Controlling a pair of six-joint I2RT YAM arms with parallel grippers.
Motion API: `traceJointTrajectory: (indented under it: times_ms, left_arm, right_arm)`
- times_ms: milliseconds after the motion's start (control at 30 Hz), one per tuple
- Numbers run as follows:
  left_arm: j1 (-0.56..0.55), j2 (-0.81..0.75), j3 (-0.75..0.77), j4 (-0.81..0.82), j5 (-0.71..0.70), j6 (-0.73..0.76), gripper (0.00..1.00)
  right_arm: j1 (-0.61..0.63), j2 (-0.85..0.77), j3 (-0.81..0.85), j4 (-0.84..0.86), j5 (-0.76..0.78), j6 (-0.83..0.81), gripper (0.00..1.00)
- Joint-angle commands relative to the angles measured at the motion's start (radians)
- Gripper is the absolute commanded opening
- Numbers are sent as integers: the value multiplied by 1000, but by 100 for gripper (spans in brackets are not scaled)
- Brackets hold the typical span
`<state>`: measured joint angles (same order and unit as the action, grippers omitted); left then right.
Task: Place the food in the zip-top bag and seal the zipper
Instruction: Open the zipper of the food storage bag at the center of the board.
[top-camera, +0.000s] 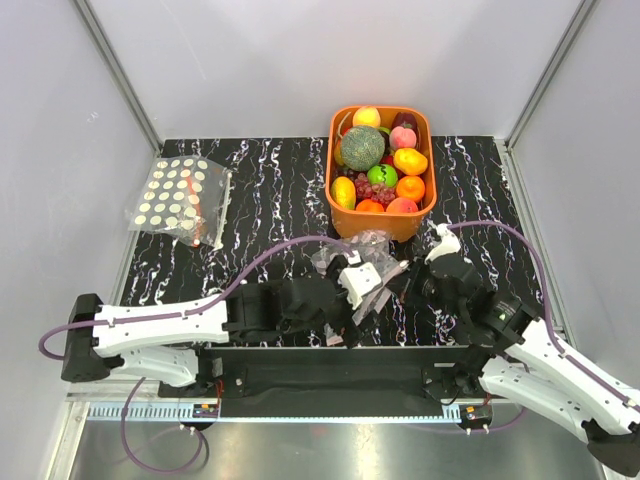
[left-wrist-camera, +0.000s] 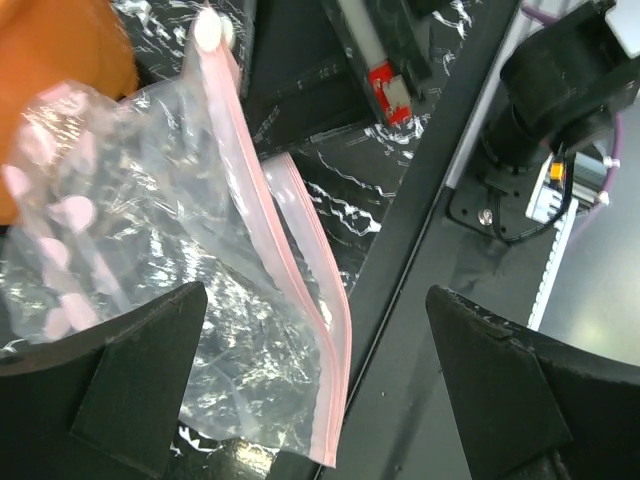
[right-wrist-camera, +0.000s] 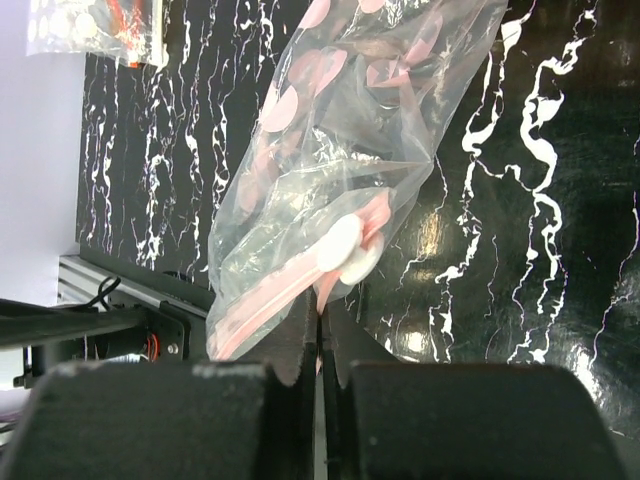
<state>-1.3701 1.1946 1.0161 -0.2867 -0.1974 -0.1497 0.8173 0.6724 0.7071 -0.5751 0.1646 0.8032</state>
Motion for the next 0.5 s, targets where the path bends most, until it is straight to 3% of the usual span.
traceJointTrajectory:
  times_ms: [0, 267, 467]
  left_arm:
    - [-11, 8, 64, -37, -145, 3, 97]
    - [-15, 109, 119, -84, -275, -21, 88]
    - [-32, 143, 151, -78, -254, -48, 84]
  right_arm:
    - [8, 3, 35, -29, -31, -12, 0]
    - [8, -56, -9, -34, -51, 24, 0]
    - [9, -47, -8, -43, -54, 30, 0]
